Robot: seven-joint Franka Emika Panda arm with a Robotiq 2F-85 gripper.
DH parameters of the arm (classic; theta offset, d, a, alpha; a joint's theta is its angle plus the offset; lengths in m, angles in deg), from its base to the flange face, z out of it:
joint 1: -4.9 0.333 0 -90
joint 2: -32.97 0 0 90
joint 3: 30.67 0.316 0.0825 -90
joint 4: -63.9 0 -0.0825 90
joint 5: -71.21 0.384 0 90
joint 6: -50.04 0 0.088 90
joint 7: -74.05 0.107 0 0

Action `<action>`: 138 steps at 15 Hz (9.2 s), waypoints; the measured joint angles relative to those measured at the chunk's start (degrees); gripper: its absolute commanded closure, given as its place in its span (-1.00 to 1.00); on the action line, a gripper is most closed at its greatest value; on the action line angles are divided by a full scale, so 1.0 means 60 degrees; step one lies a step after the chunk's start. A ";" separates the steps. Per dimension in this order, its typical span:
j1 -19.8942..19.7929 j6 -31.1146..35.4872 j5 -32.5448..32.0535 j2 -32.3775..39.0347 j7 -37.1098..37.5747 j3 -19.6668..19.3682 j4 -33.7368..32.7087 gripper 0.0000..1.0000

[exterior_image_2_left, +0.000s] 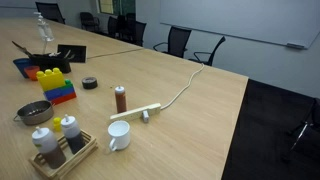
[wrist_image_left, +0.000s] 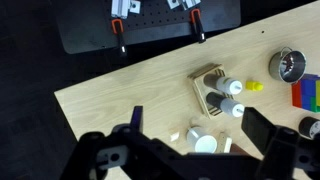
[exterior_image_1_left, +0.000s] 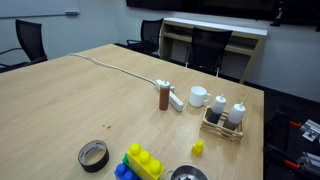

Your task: Place the yellow block on the stacked blocks

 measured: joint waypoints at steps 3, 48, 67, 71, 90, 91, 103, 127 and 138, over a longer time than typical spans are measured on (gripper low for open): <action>0.0002 0.0031 0.0007 0.0011 0.0000 0.0054 0.0019 -1.00; 0.3316 0.7475 0.1517 0.7001 0.1169 0.5023 -0.0307 -1.00; 0.3571 1.0452 0.2812 1.0286 0.1620 0.5515 -0.0822 -1.00; 0.3571 1.0444 0.2820 1.0252 0.1670 0.5515 -0.0886 -1.00; 0.4729 1.1609 0.2614 1.1859 0.6463 0.4955 -0.0874 -0.83; 0.4874 1.1609 0.2317 1.1859 0.6664 0.4747 -0.0882 -0.89; 0.5668 1.1427 0.0786 1.1909 0.7568 0.4072 -0.1256 -0.75; 0.5401 0.8248 0.0513 1.1766 0.6735 0.4116 -0.3746 0.80; 0.5276 0.6875 0.0070 1.2835 0.4607 0.4250 -0.6986 0.80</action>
